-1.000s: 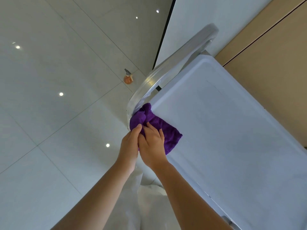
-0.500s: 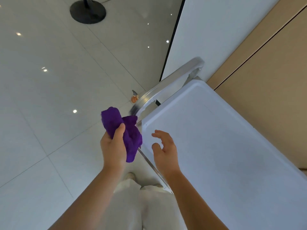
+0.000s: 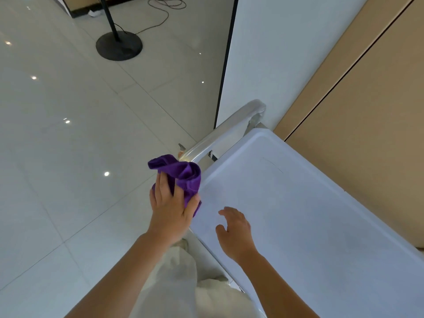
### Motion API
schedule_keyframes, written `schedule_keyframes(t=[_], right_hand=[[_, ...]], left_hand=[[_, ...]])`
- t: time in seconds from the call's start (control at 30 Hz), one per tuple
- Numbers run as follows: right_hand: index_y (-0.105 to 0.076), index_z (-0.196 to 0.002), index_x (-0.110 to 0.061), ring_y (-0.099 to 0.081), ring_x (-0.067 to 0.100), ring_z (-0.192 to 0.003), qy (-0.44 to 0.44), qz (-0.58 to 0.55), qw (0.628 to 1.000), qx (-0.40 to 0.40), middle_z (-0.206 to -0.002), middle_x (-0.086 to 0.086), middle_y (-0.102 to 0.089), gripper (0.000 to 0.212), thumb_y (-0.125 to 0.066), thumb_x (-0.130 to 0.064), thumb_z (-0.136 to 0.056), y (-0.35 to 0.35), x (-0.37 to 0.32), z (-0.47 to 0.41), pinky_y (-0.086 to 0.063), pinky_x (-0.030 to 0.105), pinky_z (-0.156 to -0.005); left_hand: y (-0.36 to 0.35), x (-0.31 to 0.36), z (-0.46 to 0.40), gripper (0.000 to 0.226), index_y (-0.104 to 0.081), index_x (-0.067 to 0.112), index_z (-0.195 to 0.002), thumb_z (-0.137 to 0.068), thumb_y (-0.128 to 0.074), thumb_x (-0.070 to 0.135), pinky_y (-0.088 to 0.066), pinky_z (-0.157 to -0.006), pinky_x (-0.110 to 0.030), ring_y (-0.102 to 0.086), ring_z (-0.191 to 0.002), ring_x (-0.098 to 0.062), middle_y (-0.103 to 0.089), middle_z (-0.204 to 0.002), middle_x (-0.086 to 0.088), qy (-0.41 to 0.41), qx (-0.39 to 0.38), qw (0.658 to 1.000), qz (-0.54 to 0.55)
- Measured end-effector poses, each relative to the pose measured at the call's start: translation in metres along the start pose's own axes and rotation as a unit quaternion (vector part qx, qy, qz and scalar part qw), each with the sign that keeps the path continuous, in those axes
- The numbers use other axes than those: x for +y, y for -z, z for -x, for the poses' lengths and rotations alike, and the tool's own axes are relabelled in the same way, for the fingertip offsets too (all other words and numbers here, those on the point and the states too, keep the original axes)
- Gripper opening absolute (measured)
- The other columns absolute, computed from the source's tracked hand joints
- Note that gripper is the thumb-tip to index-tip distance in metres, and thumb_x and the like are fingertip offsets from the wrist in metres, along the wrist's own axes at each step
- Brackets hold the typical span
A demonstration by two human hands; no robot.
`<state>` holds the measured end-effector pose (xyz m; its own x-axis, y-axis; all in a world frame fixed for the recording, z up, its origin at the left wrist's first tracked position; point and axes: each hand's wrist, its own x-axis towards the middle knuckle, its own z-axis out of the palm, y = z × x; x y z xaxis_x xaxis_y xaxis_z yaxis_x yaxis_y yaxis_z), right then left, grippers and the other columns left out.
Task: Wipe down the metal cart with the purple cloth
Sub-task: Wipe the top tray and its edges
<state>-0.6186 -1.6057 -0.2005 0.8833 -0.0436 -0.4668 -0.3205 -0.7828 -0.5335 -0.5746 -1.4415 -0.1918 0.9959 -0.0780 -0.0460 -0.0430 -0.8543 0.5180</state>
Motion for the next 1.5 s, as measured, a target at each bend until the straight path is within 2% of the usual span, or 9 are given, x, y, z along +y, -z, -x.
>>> schedule_keyframes(t=[0.1,0.23,0.47,0.73,0.9,1.0,1.17,1.37,1.5], right_hand=[[-0.026,-0.147,-0.017,-0.008,0.018,-0.145,-0.047,0.069,0.995,0.050,-0.157,0.001,-0.016,0.051,-0.039,-0.025,-0.098,0.008,0.008,-0.027,-0.004,0.032,-0.118],[-0.009,-0.151,-0.019,0.007,0.023,-0.146,-0.084,0.122,0.987,0.064,-0.159,0.003,0.003,0.056,-0.031,-0.034,-0.101,0.018,0.009,-0.064,0.003,0.038,-0.117],[0.002,-0.151,-0.023,0.015,0.024,-0.145,-0.124,0.153,0.978,0.070,-0.159,0.001,0.012,0.061,-0.024,-0.044,-0.100,0.024,0.024,-0.107,0.010,0.048,-0.114],[0.017,-0.146,-0.023,0.021,0.020,-0.143,-0.133,0.199,0.967,0.086,-0.157,0.000,0.018,0.076,0.016,-0.057,-0.078,0.009,0.040,-0.111,0.017,0.045,-0.112],[0.018,-0.144,-0.024,0.029,0.015,-0.136,-0.123,0.200,0.966,0.106,-0.147,-0.005,0.027,0.072,0.014,-0.055,-0.080,0.009,0.045,-0.115,0.020,0.043,-0.111],[0.012,-0.144,-0.023,0.023,0.017,-0.138,-0.119,0.195,0.966,0.121,-0.150,-0.003,0.019,0.067,0.004,-0.054,-0.086,0.006,0.047,-0.117,0.021,0.042,-0.111],[-0.033,-0.144,-0.013,-0.017,0.029,-0.142,-0.109,0.195,0.960,0.171,-0.150,0.010,-0.033,0.062,-0.027,-0.046,-0.092,0.002,0.051,-0.120,-0.002,0.047,-0.111],[-0.031,-0.143,-0.016,-0.020,0.031,-0.138,-0.107,0.180,0.964,0.163,-0.148,0.011,-0.038,0.062,-0.006,-0.049,-0.097,0.004,0.053,-0.122,-0.004,0.051,-0.111],[-0.031,-0.143,-0.016,-0.021,0.032,-0.138,-0.102,0.175,0.966,0.163,-0.147,0.010,-0.039,0.061,-0.005,-0.048,-0.097,0.004,0.056,-0.122,-0.005,0.052,-0.110]], left_hand=[[0.004,-0.007,-0.005,0.058,-0.029,0.013,-0.136,-0.095,-0.017,0.053,-0.032,-0.099,-0.061,-0.033,-0.127,-0.044,-0.032,-0.139,-0.029,-0.048,-0.010,0.998,-0.032],[0.010,-0.025,-0.024,0.052,-0.032,0.014,-0.134,-0.088,-0.040,0.037,-0.047,-0.088,-0.055,-0.042,-0.115,-0.039,-0.036,-0.134,-0.024,-0.115,-0.007,0.993,0.003],[0.016,-0.017,-0.071,0.056,-0.042,0.018,-0.123,-0.079,-0.059,0.049,-0.049,-0.083,-0.034,-0.050,-0.099,-0.014,-0.058,-0.112,-0.006,-0.104,0.016,0.980,0.169],[0.016,0.002,-0.093,0.068,-0.028,0.020,-0.137,-0.081,-0.046,0.054,-0.051,-0.054,-0.027,-0.065,-0.085,-0.025,-0.062,-0.112,-0.009,-0.123,-0.008,0.990,0.071],[0.017,0.021,-0.110,0.065,-0.033,0.023,-0.134,-0.080,-0.044,0.057,-0.048,-0.045,-0.026,-0.063,-0.066,-0.021,-0.064,-0.093,-0.002,-0.106,-0.008,0.993,0.046],[0.019,0.037,-0.124,0.065,-0.040,0.023,-0.135,-0.080,-0.043,0.058,-0.050,-0.045,-0.029,-0.062,-0.061,-0.020,-0.064,-0.087,0.001,-0.096,-0.015,0.995,0.019],[0.017,0.070,-0.156,0.070,-0.039,0.019,-0.139,-0.085,-0.038,0.063,-0.042,-0.048,-0.024,-0.058,-0.057,-0.018,-0.063,-0.079,-0.001,-0.122,-0.055,0.989,-0.068],[-0.007,0.122,-0.210,0.066,-0.022,0.021,-0.142,-0.090,-0.037,0.058,-0.039,-0.062,-0.031,-0.062,-0.083,-0.029,-0.060,-0.101,-0.006,-0.124,-0.082,0.983,-0.105],[-0.021,0.153,-0.243,0.059,-0.027,0.018,-0.136,-0.092,-0.039,0.055,-0.035,-0.062,-0.033,-0.057,-0.080,-0.032,-0.059,-0.094,-0.007,-0.115,-0.116,0.980,-0.117]])
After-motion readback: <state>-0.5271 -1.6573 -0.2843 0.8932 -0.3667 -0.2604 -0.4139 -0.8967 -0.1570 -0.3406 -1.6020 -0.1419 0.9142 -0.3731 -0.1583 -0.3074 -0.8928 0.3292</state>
